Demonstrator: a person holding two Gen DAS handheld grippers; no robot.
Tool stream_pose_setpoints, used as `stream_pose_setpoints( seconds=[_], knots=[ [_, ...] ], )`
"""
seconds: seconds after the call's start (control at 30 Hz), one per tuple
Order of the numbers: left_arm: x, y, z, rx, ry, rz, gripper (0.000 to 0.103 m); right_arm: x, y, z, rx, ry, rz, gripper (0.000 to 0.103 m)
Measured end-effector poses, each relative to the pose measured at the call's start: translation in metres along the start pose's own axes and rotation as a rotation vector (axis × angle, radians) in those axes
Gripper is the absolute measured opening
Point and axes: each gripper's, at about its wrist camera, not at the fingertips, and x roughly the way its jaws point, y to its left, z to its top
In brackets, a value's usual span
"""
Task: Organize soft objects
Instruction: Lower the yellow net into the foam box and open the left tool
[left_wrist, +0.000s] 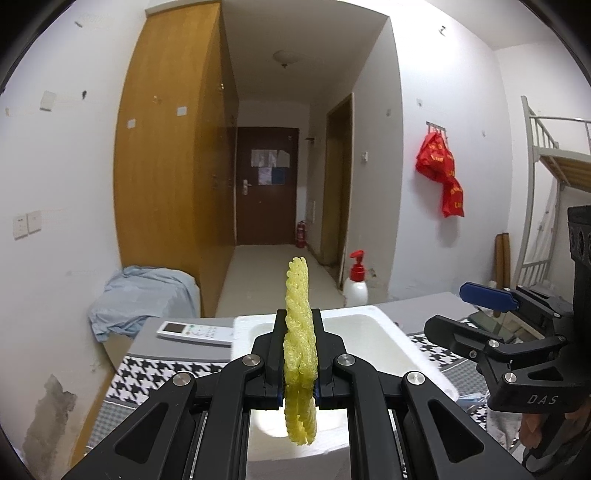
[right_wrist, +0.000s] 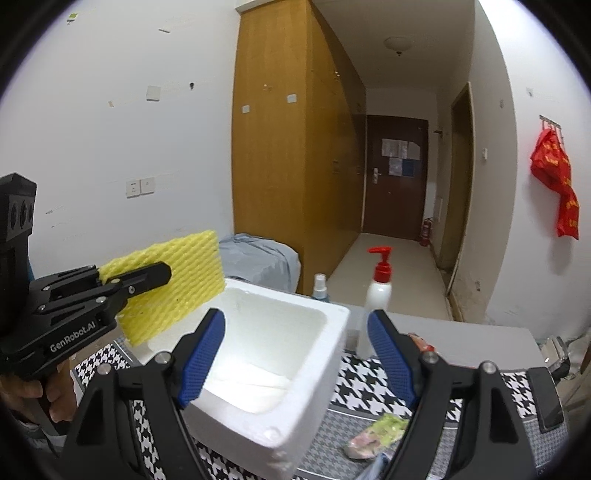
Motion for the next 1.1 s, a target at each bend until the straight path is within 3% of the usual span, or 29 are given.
stream_pose_setpoints(
  seconds=[0.6, 0.63, 0.67, 0.7, 0.73, 0.77, 1.1],
  knots=[
    [0.026, -0.023, -0.002, -0.002, 0.05, -0.012, 0.014, -0.015, -0.028, -0.014, 0.027, 0.004, -0.053, 0.083],
    [0.027, -0.024, -0.002, -0.006, 0.054, -0.01, 0.027, -0.016, -0.029, -0.014, 0.029, 0.005, -0.056, 0.083],
    [0.028, -0.024, -0.003, -0.008, 0.054, -0.004, 0.052, -0.016, -0.029, -0.015, 0.029, 0.005, -0.057, 0.083],
    [0.027, -0.025, -0.003, -0.008, 0.046, 0.013, 0.069, -0.016, -0.029, -0.015, 0.029, 0.004, -0.058, 0.083],
    [0.025, -0.024, -0.003, -0.008, 0.03, 0.035, 0.093, -0.017, -0.03, -0.015, 0.03, 0.002, -0.06, 0.083],
    [0.023, -0.025, -0.004, -0.007, 0.013, 0.048, 0.099, -0.018, -0.031, -0.015, 0.032, 0.002, -0.061, 0.083],
    [0.011, -0.029, -0.006, 0.001, -0.014, 0.077, 0.102, -0.028, -0.035, -0.018, 0.04, -0.013, -0.07, 0.083]
  ],
)
